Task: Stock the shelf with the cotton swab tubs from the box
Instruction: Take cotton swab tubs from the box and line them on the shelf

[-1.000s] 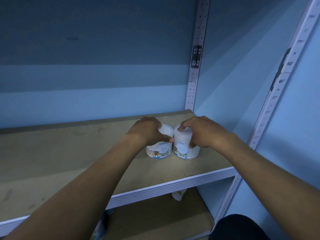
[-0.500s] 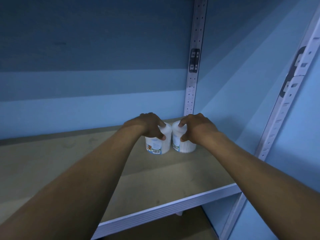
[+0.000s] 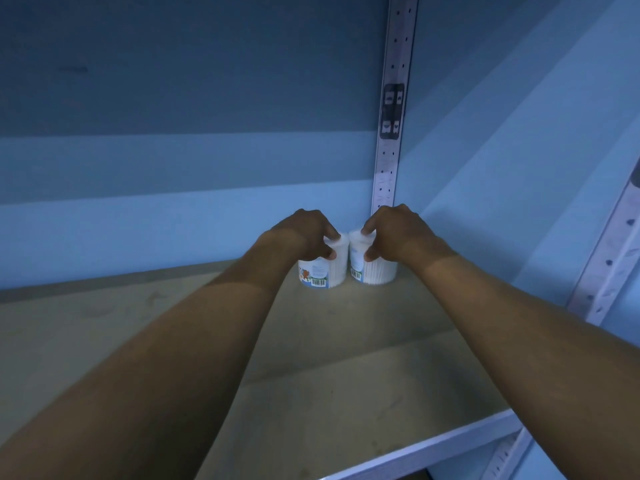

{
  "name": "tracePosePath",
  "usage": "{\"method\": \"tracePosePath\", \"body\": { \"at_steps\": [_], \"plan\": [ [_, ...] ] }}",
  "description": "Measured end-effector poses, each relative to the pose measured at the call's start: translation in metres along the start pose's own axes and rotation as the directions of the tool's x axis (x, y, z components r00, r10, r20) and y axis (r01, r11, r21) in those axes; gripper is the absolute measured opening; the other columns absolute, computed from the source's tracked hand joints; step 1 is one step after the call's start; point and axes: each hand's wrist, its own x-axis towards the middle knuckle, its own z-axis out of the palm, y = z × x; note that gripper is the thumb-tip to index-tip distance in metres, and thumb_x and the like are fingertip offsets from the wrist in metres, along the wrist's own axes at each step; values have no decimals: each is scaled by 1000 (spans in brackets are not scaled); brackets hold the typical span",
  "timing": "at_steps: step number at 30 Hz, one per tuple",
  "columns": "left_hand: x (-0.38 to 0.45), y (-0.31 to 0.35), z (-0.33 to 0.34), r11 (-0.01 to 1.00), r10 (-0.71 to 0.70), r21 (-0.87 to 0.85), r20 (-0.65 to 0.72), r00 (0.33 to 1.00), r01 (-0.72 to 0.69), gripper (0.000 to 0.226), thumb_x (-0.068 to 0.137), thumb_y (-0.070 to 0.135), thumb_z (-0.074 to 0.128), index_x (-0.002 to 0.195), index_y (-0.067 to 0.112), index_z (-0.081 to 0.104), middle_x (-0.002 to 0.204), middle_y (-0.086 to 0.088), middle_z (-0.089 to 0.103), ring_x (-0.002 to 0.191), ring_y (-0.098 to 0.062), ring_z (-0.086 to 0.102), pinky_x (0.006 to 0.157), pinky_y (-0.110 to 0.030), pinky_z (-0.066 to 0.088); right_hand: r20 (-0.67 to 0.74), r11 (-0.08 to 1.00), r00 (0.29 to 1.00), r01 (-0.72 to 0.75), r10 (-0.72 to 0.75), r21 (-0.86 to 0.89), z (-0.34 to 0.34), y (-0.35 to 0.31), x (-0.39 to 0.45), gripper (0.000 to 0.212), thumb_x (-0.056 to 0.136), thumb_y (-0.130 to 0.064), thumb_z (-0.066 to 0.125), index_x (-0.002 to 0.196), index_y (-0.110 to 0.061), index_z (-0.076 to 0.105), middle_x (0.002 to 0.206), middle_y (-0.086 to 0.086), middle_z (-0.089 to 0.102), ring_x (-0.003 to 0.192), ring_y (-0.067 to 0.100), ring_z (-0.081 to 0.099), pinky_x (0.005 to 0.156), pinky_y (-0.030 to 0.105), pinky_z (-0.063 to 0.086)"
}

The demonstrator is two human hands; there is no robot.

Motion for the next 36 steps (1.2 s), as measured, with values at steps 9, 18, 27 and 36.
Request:
{"method": "tracePosePath", "body": {
  "at_steps": [9,18,27,36],
  "plan": [
    [44,-8,6,998,47,32,-35,998,-46,46,88,34,72,132,28,62,142,3,53,127,-20,51,106,-32,42,-37,998,999,-17,15,-61,14,5,53,69,68,-33,91,129,-18,61,128,12,58,119,30,56,98,39,50],
    [73,-8,10,996,49,78,-45,998,-45,46,88,37,71,133,28,61,142,2,53,126,-20,50,103,-31,43,-25,998,999,-27,25,-57,19,16,80,72,73,-33,88,135,-17,55,135,13,52,127,27,50,102,37,47],
    [82,-9,9,999,15,43,-52,999,-13,46,89,36,70,134,28,60,143,0,54,124,-22,54,96,-30,43,-25,996,1000,2,-4,-86,16,14,88,68,75,-32,87,134,-15,58,136,10,56,127,26,51,103,38,48],
    [79,-9,15,1000,-1,14,-66,998,2,47,93,34,65,139,27,57,147,0,49,129,-23,50,101,-29,40,-25,993,1000,-10,7,-116,22,13,95,70,73,-33,88,134,-16,57,134,11,56,123,27,54,101,38,49]
  ]
}}
